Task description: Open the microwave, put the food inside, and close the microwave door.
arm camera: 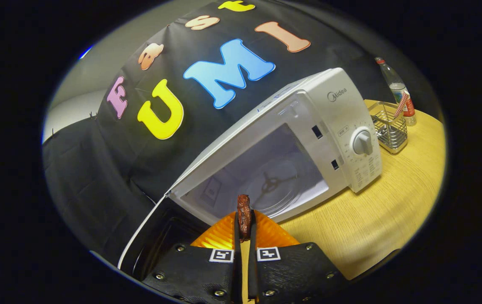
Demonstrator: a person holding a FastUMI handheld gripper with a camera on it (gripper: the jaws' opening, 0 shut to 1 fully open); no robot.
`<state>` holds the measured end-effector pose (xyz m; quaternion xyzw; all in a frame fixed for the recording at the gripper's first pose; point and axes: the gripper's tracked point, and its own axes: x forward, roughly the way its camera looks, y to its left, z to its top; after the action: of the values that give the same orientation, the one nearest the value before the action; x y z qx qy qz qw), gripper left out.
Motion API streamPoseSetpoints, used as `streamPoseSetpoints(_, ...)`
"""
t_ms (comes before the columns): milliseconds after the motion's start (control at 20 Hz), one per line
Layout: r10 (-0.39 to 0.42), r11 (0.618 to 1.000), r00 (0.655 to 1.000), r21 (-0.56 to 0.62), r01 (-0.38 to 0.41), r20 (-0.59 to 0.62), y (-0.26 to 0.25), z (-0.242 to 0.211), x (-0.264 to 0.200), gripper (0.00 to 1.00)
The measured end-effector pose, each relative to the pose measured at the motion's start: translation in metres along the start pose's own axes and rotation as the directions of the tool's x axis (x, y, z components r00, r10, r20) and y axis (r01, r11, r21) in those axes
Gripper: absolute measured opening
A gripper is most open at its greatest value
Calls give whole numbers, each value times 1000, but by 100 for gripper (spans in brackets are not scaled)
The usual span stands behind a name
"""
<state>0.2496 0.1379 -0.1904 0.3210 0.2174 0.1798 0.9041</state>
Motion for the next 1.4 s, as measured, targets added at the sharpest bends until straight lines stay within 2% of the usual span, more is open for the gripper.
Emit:
streamPoseSetpoints(250, 16, 1000, 998, 3, -16, 62, -1, 4, 39, 6)
streamPoseSetpoints(750, -59, 997, 994, 62, 53, 95, -29, 0, 100, 8)
streamPoseSetpoints(900, -62, 997, 993, 53, 57, 96, -31, -4, 111, 8)
streamPoseSetpoints(950, -62, 997, 993, 50, 57, 100, -31, -4, 114, 11)
streamPoseSetpoints(1150, -77, 997, 990, -3, 78, 121, -32, -1, 122, 13)
streamPoseSetpoints(1250, -107, 992, 985, -50, 114, 132, -37, 1, 128, 14)
streamPoseSetpoints(1350, -165, 973, 974, -136, 187, 157, -49, 6, 131, 22)
streamPoseSetpoints(1400, -177, 963, 972, -177, 203, 153, -51, 5, 132, 38)
